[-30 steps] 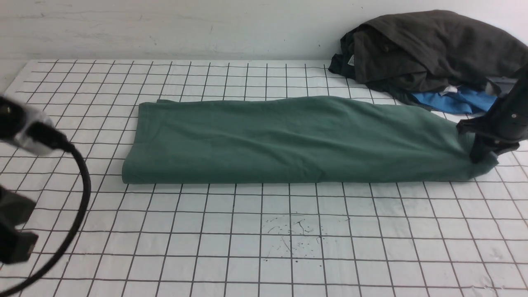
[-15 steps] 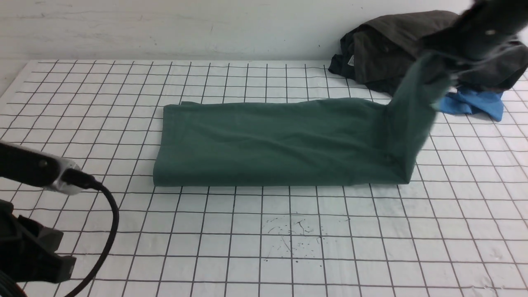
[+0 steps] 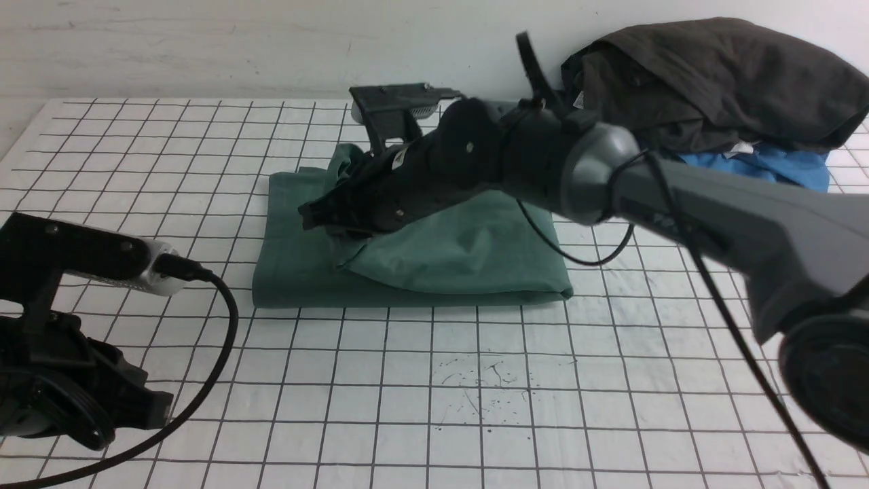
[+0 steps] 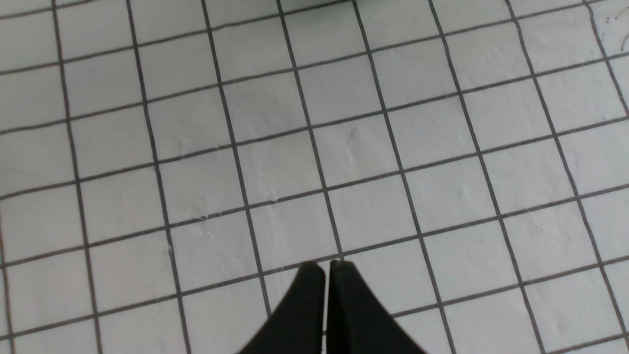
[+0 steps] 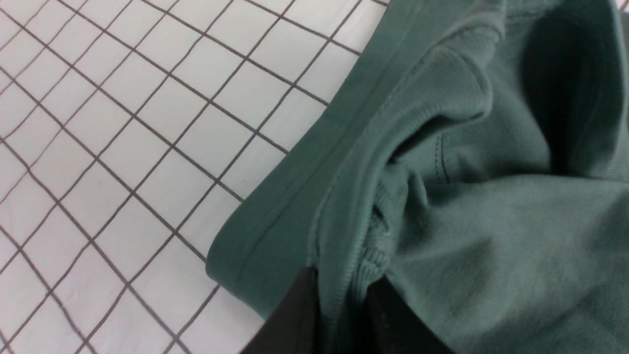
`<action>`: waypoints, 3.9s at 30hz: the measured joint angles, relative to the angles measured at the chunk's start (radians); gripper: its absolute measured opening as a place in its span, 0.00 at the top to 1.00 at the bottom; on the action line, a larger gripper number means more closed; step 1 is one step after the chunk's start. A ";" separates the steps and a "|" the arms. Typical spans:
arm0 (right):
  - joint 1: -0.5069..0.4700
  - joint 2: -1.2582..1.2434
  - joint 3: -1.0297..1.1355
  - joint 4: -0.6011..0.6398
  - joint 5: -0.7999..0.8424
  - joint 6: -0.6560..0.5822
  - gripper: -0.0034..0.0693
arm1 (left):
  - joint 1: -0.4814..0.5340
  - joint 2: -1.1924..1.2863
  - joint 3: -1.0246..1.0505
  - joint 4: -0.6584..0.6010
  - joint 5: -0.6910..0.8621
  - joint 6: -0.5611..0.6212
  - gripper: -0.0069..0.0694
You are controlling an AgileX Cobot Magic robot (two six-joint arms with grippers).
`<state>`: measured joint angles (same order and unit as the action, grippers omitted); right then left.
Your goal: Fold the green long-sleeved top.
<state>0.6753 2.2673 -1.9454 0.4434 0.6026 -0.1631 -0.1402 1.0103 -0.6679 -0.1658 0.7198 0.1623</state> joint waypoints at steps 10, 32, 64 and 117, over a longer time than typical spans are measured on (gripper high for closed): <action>0.000 0.201 -0.298 0.080 -0.013 -0.058 0.67 | 0.000 0.030 0.000 -0.007 -0.021 0.003 0.92; -0.268 0.103 -0.319 -0.289 0.636 -0.026 0.86 | 0.000 0.124 -0.144 -0.310 -0.045 0.239 0.92; -0.311 -1.218 0.531 -0.395 0.519 0.004 0.97 | 0.000 -0.438 0.057 -0.391 -0.244 0.567 0.92; -0.745 -2.277 1.973 -0.414 -0.263 0.176 0.97 | 0.000 -0.599 0.172 -0.455 -0.112 0.720 0.92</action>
<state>-0.0693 -0.0098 0.0275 0.0295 0.3397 0.0124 -0.1402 0.4113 -0.4955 -0.6209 0.6081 0.8827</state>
